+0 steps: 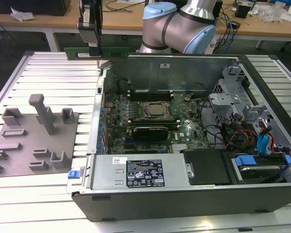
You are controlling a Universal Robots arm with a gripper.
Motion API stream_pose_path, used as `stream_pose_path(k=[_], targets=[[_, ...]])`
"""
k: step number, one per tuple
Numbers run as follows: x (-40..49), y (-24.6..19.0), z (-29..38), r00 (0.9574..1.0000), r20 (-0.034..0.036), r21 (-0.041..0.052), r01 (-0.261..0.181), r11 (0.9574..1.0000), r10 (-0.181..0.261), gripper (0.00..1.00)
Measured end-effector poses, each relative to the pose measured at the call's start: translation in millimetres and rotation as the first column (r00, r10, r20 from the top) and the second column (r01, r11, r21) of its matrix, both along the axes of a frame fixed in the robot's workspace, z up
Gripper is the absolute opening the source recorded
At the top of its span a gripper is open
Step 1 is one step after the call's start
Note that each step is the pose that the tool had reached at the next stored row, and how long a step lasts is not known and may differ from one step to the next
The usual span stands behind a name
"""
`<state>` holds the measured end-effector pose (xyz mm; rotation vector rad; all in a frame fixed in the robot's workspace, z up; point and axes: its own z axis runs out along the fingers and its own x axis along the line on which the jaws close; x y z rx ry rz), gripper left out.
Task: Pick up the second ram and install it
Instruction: 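Pick up the second ram and move it above second insertion slot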
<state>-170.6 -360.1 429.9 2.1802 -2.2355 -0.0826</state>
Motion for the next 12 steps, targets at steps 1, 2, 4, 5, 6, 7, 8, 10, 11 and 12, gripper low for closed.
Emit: stream_pose_path(k=[1,2,4,5,6,7,8,10,11,12], targets=[[2.3,0.6,-0.1,1.0,-0.0001,0.0,0.0,1.0,0.0,0.14],[4.9,1.1,-0.2,1.0,-0.0001,0.0,0.0,1.0,0.0,0.14],[9.6,2.1,-0.4,1.0,-0.0003,0.0,0.0,1.0,0.0,0.14],[12.4,2.7,-0.7,1.0,-0.0006,0.0,0.0,1.0,0.0,0.14],[14.4,3.3,-1.2,1.0,-0.001,0.0,0.0,1.0,0.0,0.14],[16.2,3.8,-2.1,1.0,-0.0015,0.0,0.0,1.0,0.0,0.14],[17.7,4.1,-2.4,1.0,-0.0018,0.0001,0.0,1.0,0.0,0.14],[19.6,4.1,-2.5,1.0,-0.0018,0.0113,0.0,0.9999,0.0,0.14],[20.0,4.1,-2.6,1.0,-0.0018,0.0228,0.001,0.9997,-0.001,0.14],[20.2,4.1,-2.7,1.0,-0.0018,0.0277,0.003,0.9996,-0.003,0.14]])
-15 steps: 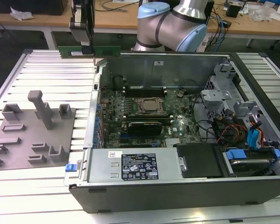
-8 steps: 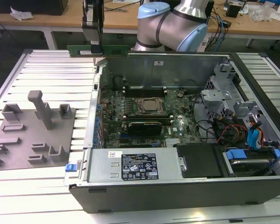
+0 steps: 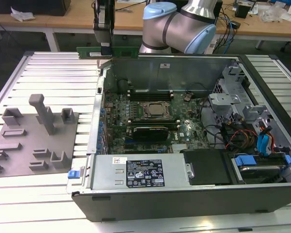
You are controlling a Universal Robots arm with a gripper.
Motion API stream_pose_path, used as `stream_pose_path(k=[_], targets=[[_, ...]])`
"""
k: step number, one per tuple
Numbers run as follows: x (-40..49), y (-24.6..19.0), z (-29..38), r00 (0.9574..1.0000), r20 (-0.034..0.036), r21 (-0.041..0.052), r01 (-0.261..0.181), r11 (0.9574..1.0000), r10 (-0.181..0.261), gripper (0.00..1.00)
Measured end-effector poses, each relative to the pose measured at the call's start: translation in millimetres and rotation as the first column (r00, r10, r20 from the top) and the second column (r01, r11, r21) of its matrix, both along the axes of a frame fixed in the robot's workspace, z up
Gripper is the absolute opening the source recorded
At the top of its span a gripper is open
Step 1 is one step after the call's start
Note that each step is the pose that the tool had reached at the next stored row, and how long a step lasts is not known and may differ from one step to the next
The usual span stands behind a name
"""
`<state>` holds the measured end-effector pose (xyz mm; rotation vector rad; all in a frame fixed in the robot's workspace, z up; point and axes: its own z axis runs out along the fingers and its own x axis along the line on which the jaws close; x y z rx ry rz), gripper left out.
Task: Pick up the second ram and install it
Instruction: 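Pick up the second ram and move it above second insertion slot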
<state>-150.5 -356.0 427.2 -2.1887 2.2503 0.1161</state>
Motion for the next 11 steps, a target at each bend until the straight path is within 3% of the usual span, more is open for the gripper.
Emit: stream_pose_path(k=[1,6,11], targets=[[0.2,0.1,-0.3,0.9999,0.0,0.0062,0.01,0.9999,-0.01,0.14],[0.2,0.0,-0.8,0.9999,-0.0001,0.0064,0.014,0.9999,-0.014,0.14],[0.9,0.0,-6.3,0.9999,-0.0001,0.0063,0.014,0.9999,-0.014,0.14]])
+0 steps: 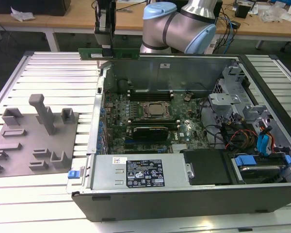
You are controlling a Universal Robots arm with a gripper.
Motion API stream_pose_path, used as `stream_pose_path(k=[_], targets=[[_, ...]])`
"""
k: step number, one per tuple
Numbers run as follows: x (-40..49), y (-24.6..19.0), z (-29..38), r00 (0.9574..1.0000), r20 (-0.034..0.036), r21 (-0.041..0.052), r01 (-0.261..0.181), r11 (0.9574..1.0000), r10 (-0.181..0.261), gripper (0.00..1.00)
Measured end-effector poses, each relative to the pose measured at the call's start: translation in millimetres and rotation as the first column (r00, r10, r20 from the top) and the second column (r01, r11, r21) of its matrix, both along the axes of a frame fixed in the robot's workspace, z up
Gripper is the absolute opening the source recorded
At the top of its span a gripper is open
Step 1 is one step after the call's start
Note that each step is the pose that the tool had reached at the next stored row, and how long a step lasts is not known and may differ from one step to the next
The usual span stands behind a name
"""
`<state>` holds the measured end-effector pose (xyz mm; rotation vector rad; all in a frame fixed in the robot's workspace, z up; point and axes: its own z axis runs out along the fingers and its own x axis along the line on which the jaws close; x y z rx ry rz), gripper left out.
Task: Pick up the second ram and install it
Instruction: 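Pick up the second ram and move it above second insertion slot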
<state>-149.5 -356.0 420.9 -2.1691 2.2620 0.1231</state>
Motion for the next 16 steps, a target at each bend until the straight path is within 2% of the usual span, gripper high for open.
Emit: stream_pose_path(k=[16], targets=[[5.3,0.1,-13.8,1.0,0.0,0.0001,0.0,1.0,0.0,0.14]])
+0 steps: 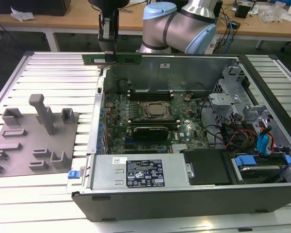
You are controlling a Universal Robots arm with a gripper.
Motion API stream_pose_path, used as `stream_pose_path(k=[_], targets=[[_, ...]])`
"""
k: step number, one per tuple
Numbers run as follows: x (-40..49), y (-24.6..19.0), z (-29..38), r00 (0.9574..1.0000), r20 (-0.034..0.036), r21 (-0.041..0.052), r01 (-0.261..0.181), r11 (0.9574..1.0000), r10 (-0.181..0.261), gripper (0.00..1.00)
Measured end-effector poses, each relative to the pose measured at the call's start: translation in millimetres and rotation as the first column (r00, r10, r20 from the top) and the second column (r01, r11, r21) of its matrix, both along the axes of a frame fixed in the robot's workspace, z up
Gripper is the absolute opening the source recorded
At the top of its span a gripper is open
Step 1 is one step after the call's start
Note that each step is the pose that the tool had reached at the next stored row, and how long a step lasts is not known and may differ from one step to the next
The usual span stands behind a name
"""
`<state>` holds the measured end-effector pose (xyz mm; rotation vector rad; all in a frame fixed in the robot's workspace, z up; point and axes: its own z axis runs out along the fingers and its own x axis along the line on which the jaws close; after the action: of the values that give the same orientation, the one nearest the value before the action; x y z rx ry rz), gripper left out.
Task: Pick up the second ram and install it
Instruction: 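Pick up the second ram and move it above second insertion slot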
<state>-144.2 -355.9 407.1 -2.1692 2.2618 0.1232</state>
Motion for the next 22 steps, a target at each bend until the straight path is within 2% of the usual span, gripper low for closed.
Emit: stream_pose_path(k=[10,22], targets=[[10.2,0.3,-5.8,1.0,-0.0001,-0.0001,0.0,1.0,0.0,0.14],[18.6,0.5,-17.2,1.0,0.0,0.0,0.0,1.0,0.0,0.14]])
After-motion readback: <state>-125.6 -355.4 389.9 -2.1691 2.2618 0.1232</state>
